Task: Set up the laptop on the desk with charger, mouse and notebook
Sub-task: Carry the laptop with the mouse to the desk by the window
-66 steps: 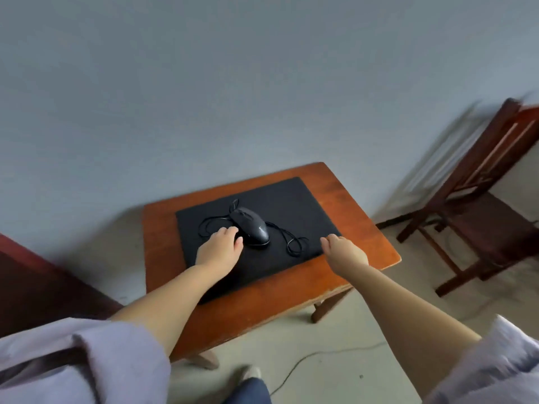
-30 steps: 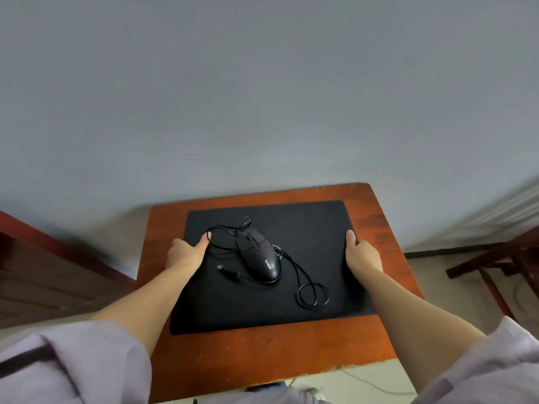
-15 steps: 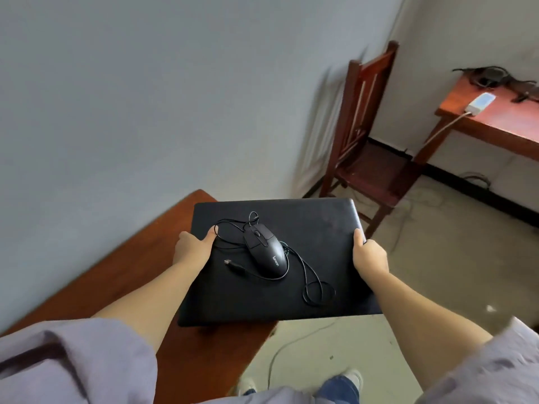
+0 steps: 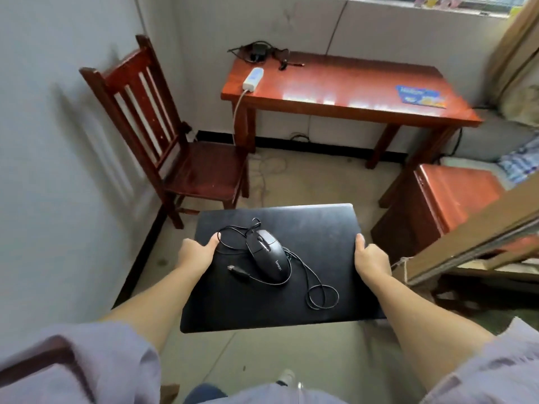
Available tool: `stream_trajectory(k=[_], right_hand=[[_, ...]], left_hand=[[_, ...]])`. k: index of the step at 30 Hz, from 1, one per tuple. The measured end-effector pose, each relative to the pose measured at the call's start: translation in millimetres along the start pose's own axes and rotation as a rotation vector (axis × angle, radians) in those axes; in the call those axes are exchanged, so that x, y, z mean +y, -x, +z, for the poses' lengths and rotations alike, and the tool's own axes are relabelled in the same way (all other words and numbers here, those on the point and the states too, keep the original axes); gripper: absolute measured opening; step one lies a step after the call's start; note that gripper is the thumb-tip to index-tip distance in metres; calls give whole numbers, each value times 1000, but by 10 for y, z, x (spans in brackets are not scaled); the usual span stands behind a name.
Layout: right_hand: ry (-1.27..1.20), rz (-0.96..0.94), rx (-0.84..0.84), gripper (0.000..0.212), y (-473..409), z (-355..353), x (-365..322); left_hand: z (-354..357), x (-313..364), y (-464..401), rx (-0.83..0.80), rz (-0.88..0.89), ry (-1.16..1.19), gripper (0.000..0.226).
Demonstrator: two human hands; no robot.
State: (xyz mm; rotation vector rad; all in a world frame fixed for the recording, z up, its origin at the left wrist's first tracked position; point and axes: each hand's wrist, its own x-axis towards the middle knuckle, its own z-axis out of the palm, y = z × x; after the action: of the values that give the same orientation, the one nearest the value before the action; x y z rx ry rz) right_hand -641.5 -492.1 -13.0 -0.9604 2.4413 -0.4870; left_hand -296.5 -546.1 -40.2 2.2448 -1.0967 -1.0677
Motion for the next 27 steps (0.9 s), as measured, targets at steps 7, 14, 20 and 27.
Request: stream_trajectory(k=[7,14,20,27], right_hand=[[-30,100,31,70,-1061,-358,103],[-69,167,35,69,-2390,-384,-386],[-116,233,77,70,-3679,-671,-1039],[-93,250,122,71,-5165,-1000,-1529]], left_hand=[[822,1123,-441,-58,81,-92,81],[1480,2335,-1430,-103,130,-137,85],[1955,3825,-2293,-158,208,-182,85],[2650,5167,-3046,-179,258,-180,89]])
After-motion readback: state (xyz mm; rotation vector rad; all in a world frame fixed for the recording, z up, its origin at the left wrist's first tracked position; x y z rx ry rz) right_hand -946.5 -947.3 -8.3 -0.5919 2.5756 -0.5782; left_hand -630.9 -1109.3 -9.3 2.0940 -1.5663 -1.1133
